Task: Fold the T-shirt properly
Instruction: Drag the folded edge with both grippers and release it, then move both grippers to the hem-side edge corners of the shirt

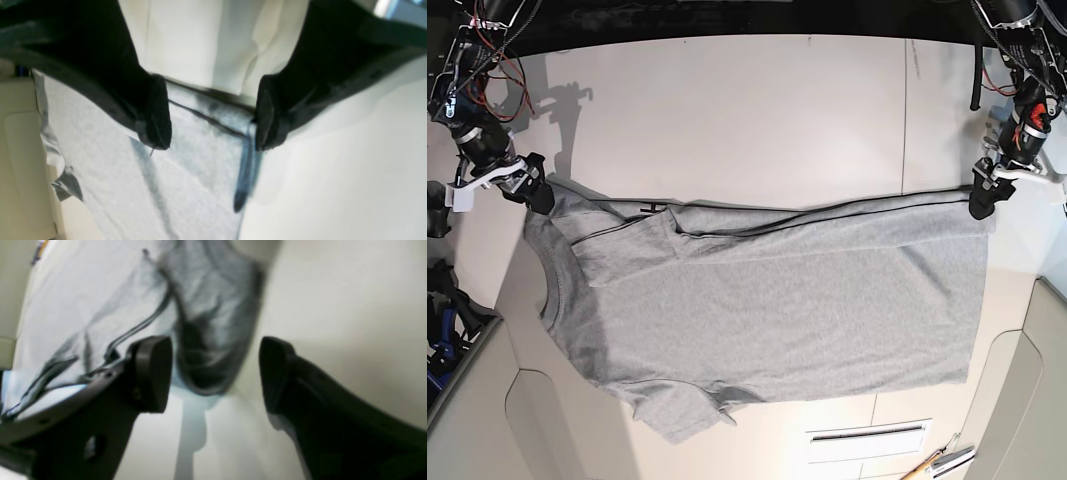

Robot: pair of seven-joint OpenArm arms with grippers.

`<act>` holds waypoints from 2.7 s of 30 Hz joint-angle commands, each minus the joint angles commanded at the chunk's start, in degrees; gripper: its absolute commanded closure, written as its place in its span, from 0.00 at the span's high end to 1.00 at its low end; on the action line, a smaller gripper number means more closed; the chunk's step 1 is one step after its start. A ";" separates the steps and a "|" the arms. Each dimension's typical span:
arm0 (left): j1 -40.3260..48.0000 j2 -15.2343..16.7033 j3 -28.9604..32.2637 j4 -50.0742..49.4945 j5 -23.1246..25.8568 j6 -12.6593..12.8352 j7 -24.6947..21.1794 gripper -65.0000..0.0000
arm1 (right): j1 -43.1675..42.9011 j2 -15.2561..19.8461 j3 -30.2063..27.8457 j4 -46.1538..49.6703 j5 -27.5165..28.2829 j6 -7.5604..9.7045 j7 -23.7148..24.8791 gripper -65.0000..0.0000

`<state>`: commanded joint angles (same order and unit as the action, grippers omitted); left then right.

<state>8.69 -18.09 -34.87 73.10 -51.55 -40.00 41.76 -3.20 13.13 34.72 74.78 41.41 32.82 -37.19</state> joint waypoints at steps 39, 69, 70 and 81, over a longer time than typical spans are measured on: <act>5.07 -2.43 -0.50 13.55 2.14 0.00 5.57 0.00 | -3.17 -0.26 0.15 5.79 9.22 1.05 -10.45 0.00; 25.77 -2.03 -3.96 24.90 -7.61 0.00 10.38 0.00 | -27.17 2.29 1.86 23.23 9.94 1.05 -12.37 0.00; 25.77 -2.03 -3.96 24.90 -7.58 0.00 10.38 0.00 | -27.17 2.29 1.86 23.23 9.29 1.03 -12.37 0.00; 25.77 -2.08 -5.20 24.87 -8.39 0.00 10.84 0.43 | -26.97 2.32 3.65 23.23 6.19 0.00 -10.80 0.45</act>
<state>34.46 -20.16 -40.07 97.97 -59.94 -40.00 52.60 -30.17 15.44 38.37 98.02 47.59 32.82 -47.99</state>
